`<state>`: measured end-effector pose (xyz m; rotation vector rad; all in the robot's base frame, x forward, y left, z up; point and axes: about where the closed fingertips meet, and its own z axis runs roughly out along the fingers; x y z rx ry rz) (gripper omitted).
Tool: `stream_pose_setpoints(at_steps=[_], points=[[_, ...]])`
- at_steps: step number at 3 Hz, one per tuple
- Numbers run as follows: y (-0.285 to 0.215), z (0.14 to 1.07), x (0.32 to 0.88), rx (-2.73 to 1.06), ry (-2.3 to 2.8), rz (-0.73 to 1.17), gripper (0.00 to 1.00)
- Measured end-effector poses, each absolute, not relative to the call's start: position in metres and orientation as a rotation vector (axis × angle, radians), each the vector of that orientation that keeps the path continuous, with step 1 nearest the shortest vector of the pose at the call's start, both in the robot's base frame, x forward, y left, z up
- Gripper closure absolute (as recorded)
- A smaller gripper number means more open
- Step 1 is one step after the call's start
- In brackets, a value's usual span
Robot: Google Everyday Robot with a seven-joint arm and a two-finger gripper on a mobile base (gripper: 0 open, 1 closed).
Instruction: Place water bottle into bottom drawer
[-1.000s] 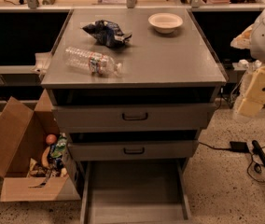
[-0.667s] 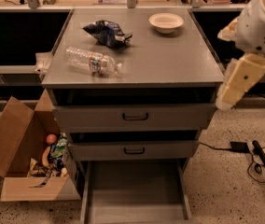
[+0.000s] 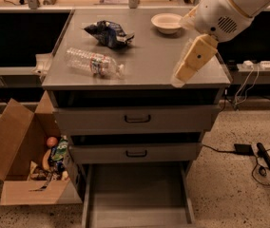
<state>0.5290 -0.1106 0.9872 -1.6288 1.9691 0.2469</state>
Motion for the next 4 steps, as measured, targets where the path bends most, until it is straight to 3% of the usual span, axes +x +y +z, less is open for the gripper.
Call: stream_pose_setpoints(at_steps=[1, 4], points=[[-0.11, 0.987, 0.529, -1.629, 1.969, 0.247, 0.0], [-0.006, 0.902, 0.62, -1.524, 1.93, 0.473, 0.0]])
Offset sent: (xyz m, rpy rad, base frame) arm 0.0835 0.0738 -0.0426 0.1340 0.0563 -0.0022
